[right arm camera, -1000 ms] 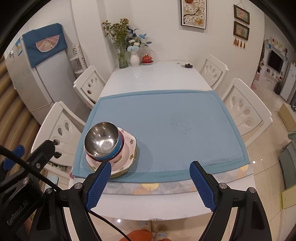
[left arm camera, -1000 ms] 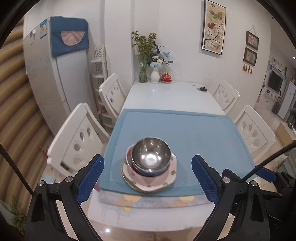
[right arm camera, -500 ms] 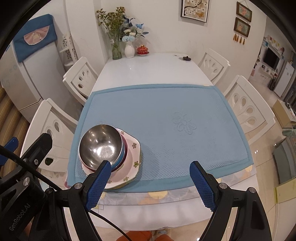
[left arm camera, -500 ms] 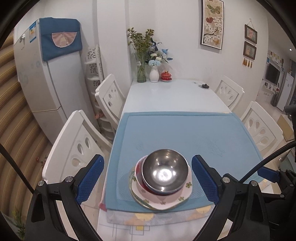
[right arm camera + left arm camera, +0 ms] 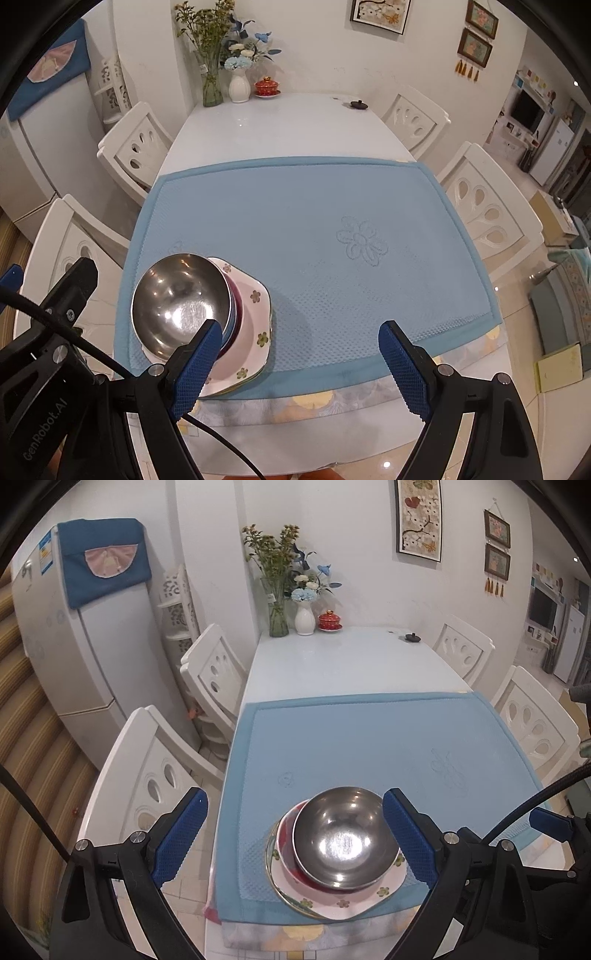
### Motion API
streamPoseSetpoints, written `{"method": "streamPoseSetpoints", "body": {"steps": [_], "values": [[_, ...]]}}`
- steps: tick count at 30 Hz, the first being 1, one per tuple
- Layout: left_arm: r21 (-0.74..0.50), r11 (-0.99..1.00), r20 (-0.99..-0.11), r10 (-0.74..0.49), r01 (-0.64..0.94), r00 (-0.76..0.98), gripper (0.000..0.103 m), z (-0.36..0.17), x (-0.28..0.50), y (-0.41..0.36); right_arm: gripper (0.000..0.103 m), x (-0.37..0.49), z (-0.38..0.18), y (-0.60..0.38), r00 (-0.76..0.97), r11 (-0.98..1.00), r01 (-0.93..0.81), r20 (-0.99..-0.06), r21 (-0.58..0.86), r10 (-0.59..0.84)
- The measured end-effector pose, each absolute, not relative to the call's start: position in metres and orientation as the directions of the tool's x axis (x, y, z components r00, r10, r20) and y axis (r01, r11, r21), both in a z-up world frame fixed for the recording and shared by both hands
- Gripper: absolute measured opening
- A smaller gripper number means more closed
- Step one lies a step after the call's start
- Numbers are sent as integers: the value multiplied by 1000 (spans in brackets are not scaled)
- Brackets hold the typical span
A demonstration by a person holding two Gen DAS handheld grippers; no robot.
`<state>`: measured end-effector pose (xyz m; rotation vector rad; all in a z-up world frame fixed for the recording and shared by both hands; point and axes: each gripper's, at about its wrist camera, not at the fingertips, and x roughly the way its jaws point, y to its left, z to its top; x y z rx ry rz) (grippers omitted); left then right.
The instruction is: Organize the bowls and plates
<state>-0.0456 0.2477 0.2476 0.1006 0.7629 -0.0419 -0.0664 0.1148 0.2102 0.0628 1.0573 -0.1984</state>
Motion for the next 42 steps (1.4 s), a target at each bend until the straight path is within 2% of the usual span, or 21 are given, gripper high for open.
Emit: {"method": "streamPoseSetpoints", "body": {"steps": [20,33,42], "values": [[66,996,-695,7,55,719,95,239,-33,272,85,-47,199,144,459,984,168,-880,-53,-126],[39,988,-711,-76,147,699,96,234,-33,248,85,-60,195,124,433,966,252,-886,-57,-165],[45,989,-716,-64,138,695,96,239,-31,240,85,-55,199,117,426,967,247,-890,-59,-163]]}}
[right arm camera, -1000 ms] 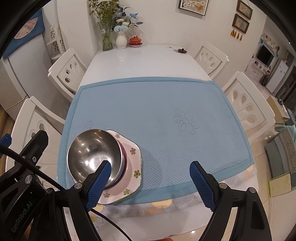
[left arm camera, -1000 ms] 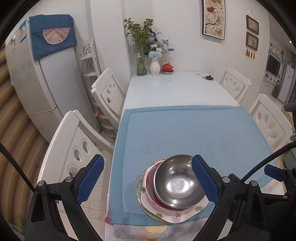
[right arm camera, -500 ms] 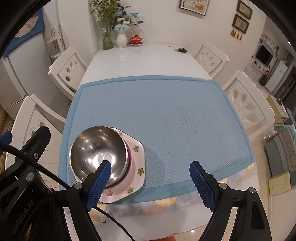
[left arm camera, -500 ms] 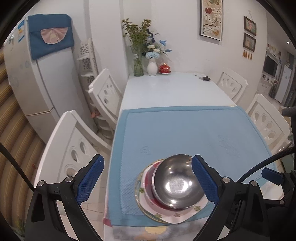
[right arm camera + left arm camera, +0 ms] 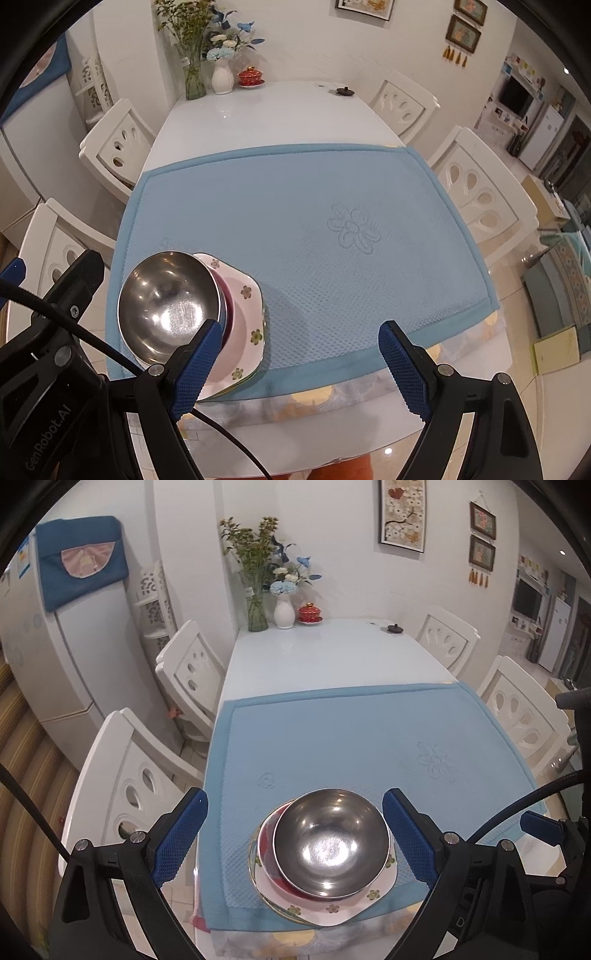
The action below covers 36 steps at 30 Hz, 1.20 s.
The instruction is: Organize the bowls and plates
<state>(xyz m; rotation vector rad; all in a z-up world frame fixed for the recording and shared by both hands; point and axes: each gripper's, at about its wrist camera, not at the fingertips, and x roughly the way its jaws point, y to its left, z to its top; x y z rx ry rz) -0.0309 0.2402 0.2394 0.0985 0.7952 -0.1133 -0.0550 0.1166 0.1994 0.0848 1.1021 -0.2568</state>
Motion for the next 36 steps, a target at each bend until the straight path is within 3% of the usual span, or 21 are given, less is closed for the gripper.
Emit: {"method": "streamPoseSetpoints", "body": {"steps": [18,36], "values": [[12,998,-761,52,-67,647,96,228,-38,263,85,-39,194,128,417,996,68,-905,-60,-83],[58,998,-764,33,18,645,96,224,-36,248,85,-52,191,110,419,983,176,-900,-50,-121]]}}
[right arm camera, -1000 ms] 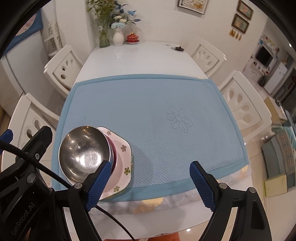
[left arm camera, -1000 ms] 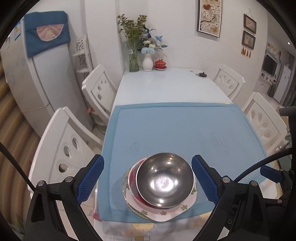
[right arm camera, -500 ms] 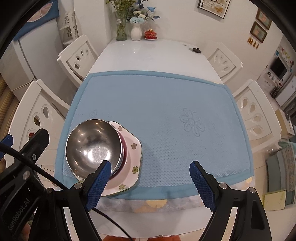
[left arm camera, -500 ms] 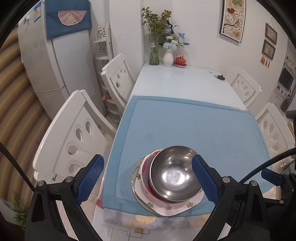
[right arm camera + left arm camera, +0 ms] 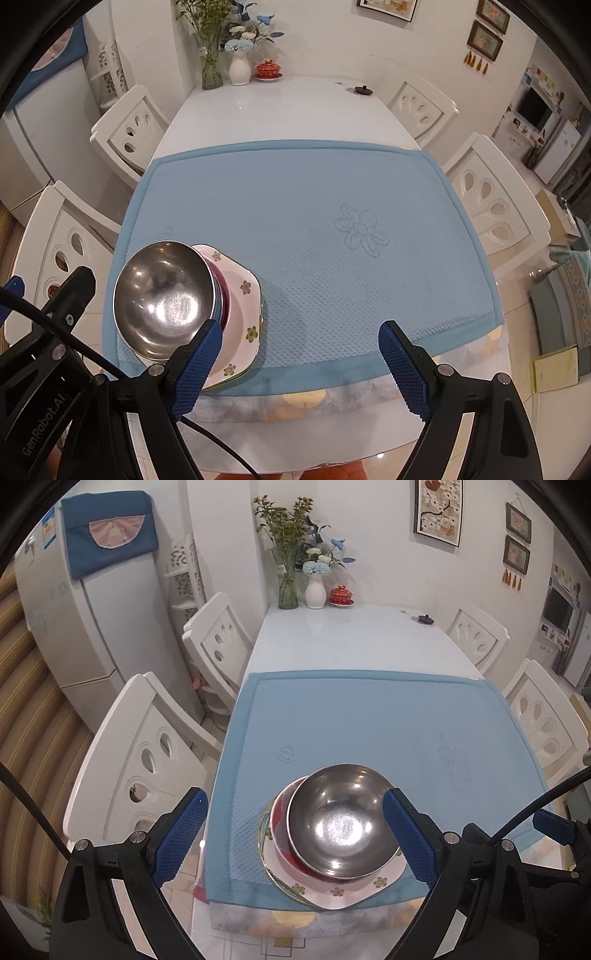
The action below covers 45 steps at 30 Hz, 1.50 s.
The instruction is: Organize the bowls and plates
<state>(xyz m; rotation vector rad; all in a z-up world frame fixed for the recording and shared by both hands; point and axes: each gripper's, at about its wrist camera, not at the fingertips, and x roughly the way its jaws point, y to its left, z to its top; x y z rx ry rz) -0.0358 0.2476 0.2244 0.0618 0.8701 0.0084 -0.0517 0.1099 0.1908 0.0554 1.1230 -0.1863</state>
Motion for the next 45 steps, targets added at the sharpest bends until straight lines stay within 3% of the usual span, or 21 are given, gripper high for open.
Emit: {"method": "streamPoseSetpoints", "body": {"steps": [45], "values": [[74,997,-773,66,-13,631,96,217,-31,249,85,-51,184,109,412,980,172,-897,-95,-159]]}}
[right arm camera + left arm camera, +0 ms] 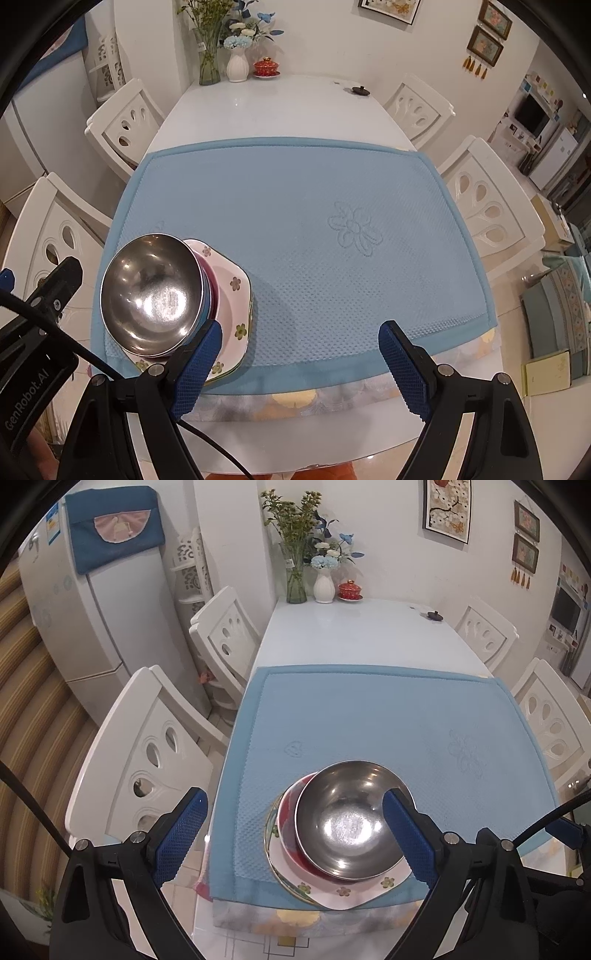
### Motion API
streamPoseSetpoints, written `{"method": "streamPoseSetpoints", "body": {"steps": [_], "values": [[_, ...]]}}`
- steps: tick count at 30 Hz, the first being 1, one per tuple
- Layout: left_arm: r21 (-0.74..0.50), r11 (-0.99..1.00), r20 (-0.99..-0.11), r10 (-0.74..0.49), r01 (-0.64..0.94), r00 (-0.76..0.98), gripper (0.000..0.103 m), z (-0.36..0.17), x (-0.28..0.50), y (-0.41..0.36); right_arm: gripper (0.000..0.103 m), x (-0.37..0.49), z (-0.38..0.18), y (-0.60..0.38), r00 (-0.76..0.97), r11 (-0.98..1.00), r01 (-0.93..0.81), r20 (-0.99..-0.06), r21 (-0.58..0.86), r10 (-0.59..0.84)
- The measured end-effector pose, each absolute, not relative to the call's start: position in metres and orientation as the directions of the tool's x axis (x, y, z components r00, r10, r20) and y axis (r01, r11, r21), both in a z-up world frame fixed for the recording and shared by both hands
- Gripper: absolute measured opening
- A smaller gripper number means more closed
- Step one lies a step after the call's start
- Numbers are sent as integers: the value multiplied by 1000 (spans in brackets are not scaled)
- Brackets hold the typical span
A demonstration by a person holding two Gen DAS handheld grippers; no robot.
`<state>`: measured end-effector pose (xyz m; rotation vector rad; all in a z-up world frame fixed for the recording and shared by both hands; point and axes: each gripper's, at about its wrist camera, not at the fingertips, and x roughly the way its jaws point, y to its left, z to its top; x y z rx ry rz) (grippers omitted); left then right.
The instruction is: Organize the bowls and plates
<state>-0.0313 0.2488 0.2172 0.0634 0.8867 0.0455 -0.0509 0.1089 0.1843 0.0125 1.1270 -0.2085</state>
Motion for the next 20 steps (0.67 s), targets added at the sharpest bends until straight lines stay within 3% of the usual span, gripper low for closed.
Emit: {"method": "streamPoseSetpoints", "body": {"steps": [20], "values": [[92,996,-767,81,-16,637,95,214,-30,250,85,-49,183,114,405,983,161,-903,-88,-147]]}}
